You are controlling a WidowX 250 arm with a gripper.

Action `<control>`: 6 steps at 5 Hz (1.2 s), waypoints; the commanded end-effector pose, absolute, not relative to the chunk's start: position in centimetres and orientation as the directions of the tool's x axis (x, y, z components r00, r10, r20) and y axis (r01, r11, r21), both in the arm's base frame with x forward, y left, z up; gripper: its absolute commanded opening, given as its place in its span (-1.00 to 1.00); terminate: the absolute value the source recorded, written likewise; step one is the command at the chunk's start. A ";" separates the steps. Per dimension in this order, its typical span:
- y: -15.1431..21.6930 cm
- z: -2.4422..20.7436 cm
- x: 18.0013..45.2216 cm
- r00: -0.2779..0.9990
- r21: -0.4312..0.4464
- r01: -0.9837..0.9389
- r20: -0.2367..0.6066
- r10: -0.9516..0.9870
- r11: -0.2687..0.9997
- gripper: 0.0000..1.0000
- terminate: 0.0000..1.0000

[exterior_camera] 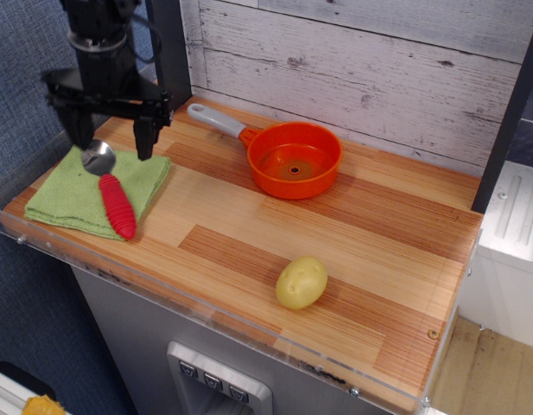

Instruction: Place the red spoon on the green cloth.

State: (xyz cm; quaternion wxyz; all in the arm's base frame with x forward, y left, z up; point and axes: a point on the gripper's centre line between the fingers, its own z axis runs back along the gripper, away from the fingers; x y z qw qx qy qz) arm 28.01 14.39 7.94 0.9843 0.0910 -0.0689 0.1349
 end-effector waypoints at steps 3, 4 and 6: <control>8.8 13.3 26.5 0.965 0.150 -0.075 0.259 0.034 0.986 1.00 -1.00; 7.1 13.6 29.0 0.950 0.157 -0.040 0.313 -0.011 0.987 1.00 -1.00; 2.2 14.5 32.0 0.923 0.102 0.053 0.376 -0.087 0.993 1.00 -1.00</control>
